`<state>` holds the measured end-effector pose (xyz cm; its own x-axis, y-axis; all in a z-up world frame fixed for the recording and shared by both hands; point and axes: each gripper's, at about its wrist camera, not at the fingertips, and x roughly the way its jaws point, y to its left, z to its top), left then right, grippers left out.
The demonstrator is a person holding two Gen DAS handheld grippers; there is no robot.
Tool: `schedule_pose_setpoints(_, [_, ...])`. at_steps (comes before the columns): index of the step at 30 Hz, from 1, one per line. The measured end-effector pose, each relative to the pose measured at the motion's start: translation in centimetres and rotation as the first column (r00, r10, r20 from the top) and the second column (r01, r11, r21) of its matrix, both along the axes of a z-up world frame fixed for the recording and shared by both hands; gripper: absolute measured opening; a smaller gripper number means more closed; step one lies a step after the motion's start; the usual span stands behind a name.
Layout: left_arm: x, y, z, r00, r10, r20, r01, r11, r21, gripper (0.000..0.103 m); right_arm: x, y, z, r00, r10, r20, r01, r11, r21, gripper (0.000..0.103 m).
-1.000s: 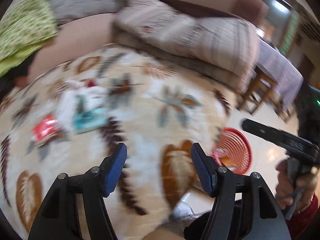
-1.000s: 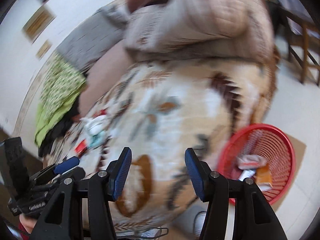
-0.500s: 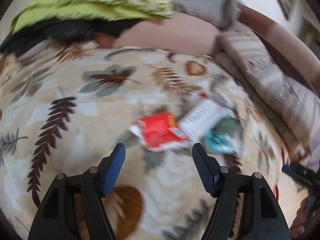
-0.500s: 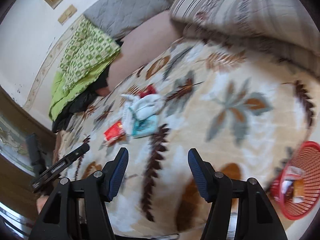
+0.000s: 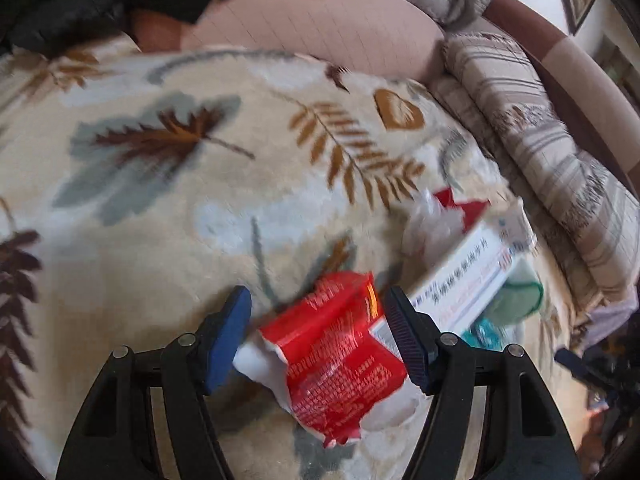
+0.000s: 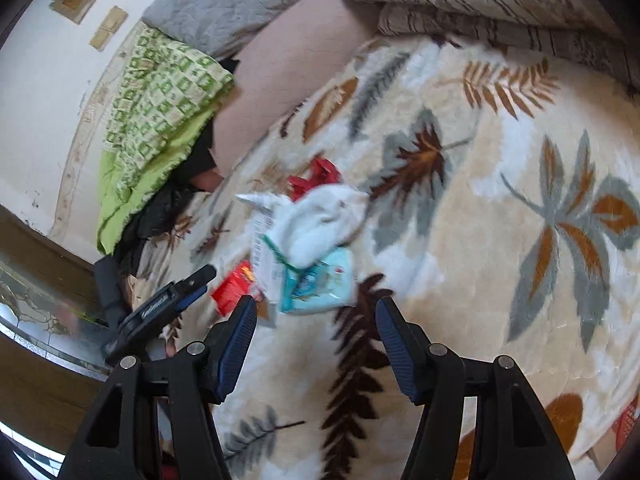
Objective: Collect trash
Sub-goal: 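Grasp the red medicine box with the left tool and lift it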
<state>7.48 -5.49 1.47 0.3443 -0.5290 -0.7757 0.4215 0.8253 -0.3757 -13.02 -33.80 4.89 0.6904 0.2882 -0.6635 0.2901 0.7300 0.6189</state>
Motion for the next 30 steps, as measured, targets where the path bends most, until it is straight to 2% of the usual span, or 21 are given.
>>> schedule_pose_setpoints(2, [-1.2,0.2,0.1,0.999,-0.05,0.02,0.05,0.999,-0.007,0.068,-0.1,-0.6,-0.5,1.0,-0.002,-0.003,0.002,1.0,0.014,0.066])
schedule_pose_setpoints(4, [-2.8,0.2,0.4,0.994,-0.112,0.009,0.112,0.994,0.0,0.056,-0.2,-1.0,-0.5,1.0,-0.005,0.008,0.005,1.0,0.003,0.066])
schedule_pose_setpoints(5, [-3.6,0.1,0.5,0.991,-0.136,0.001,0.136,0.991,0.003,0.054,-0.2,-1.2,-0.4,1.0,-0.009,0.014,0.009,1.0,-0.003,0.066])
schedule_pose_setpoints(7, [-5.6,-0.5,0.9,0.985,-0.175,-0.005,0.175,0.984,0.019,0.044,-0.2,-1.6,-0.3,1.0,-0.02,0.021,0.02,1.0,-0.01,0.066])
schedule_pose_setpoints(10, [-8.3,-2.2,1.5,0.975,-0.221,0.001,0.22,0.975,0.026,0.038,0.1,-1.8,-0.5,0.999,-0.03,0.027,0.03,1.0,-0.006,0.066])
schedule_pose_setpoints(13, [-10.1,-5.0,1.2,0.966,-0.255,0.031,0.248,0.958,0.144,0.039,0.1,-1.7,-0.5,0.999,-0.027,0.034,0.027,1.0,-0.004,0.066])
schedule_pose_setpoints(14, [-10.6,-6.2,0.7,0.962,-0.268,0.045,0.253,0.944,0.212,0.043,0.1,-1.7,-0.4,0.999,-0.027,0.038,0.027,1.0,-0.003,0.066])
schedule_pose_setpoints(15, [-10.9,-7.2,0.0,0.962,-0.27,0.045,0.248,0.93,0.271,0.052,0.1,-1.6,-0.4,0.999,-0.025,0.041,0.025,1.0,-0.001,0.066])
schedule_pose_setpoints(16, [-11.2,-7.6,-0.3,0.962,-0.265,0.063,0.238,0.931,0.275,0.059,0.1,-1.7,-0.4,0.999,-0.024,0.042,0.024,1.0,0.001,0.066])
schedule_pose_setpoints(18, [-11.4,-8.0,-0.3,0.962,-0.259,0.082,0.232,0.941,0.246,0.059,0.0,-1.8,-0.6,0.999,-0.024,0.037,0.024,1.0,0.003,0.066])
schedule_pose_setpoints(20, [-11.4,-8.2,-0.3,0.964,-0.242,0.113,0.211,0.949,0.233,0.045,-0.1,-2.1,-0.8,0.999,-0.028,0.033,0.027,1.0,0.009,0.066])
schedule_pose_setpoints(21, [-11.4,-8.3,-0.4,0.966,-0.225,0.125,0.189,0.951,0.244,0.03,-0.1,-2.2,-0.8,0.999,-0.028,0.03,0.028,1.0,0.009,0.066])
schedule_pose_setpoints(24, [-11.9,-7.8,0.3,0.966,-0.22,0.134,0.189,0.958,0.216,0.016,-0.2,-2.2,-0.8,0.999,-0.027,0.032,0.027,1.0,0.003,0.066])
schedule_pose_setpoints(26, [-12.4,-7.1,1.5,0.969,-0.197,0.149,0.167,0.967,0.195,0.013,0.0,-2.1,-0.8,0.999,-0.023,0.032,0.023,1.0,-0.003,0.066])
schedule_pose_setpoints(30, [-12.7,-4.1,3.4,0.983,-0.036,0.178,0.012,0.991,0.135,0.013,1.3,-1.7,-1.8,1.0,-0.005,0.018,0.005,1.0,-0.007,0.066])
